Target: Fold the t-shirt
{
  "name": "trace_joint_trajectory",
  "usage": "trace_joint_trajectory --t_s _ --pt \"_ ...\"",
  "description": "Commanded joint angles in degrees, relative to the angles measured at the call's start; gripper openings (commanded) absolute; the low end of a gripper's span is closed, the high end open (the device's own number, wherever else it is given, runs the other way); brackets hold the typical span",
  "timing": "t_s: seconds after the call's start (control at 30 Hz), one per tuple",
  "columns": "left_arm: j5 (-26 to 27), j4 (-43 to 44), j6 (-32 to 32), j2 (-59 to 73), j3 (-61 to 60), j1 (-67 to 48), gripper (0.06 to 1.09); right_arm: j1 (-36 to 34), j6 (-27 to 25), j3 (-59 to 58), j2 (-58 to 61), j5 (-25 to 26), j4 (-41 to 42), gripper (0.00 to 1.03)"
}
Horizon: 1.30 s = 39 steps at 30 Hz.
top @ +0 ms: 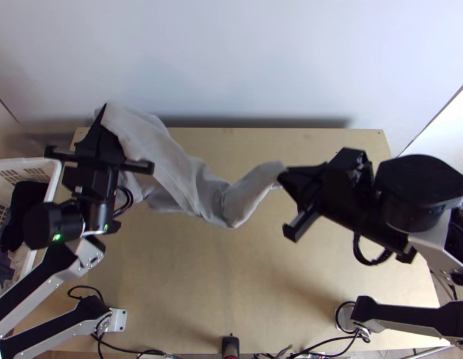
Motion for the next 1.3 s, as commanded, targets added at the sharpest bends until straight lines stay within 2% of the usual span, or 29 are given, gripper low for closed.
trace_joint_trajectory --t_s 0.0,0.13,0.23,0.53,0.67,0.8,0.93,1.17,1.2,1.23,1.27 --pt "1.9 0.5 -4.7 7.5 2.6 4.4 0.09 1.9 3.4 -4.0 -2.6 -6.7 -5.6 0.03" --pt "3.1 1.7 -7.9 14.5 4.2 5.6 0.09 3.2 5.0 -4.5 -3.0 -13.1 -9.4 0.03" --pt "3.3 2.4 -11.0 20.7 5.7 5.5 0.09 3.5 6.8 -4.6 -3.1 -15.6 -9.8 0.03" --pt "6.7 5.8 -16.1 39.1 7.4 -2.3 0.09 3.4 9.3 -4.6 -3.0 -17.6 -8.3 0.03" --pt "10.5 5.9 -18.0 44.0 7.1 -6.8 0.09 2.5 11.7 -3.0 -2.5 -19.3 -6.0 0.03" --pt "15.5 6.7 -18.1 49.4 8.2 -9.0 0.09 1.5 14.9 4.7 1.7 -21.1 -5.1 0.03" --pt "16.0 8.0 -17.6 53.2 13.6 -8.3 0.09 1.1 16.8 13.8 6.7 -22.4 -5.1 0.03" --pt "16.1 7.8 -21.0 54.0 20.6 -3.6 0.09 2.4 21.3 20.2 12.0 -22.4 -2.8 0.03" --pt "16.0 7.9 -21.2 54.2 20.9 -3.6 0.12 2.4 21.3 20.3 12.6 -22.4 -2.1 0.03" --pt "16.0 7.9 -21.2 54.7 21.4 -3.8 0.36 2.4 21.3 20.3 12.8 -22.4 -1.6 0.03" --pt "16.0 7.8 -21.0 55.2 21.6 -4.0 0.75 2.3 21.3 20.3 13.2 -22.3 -1.1 0.03"
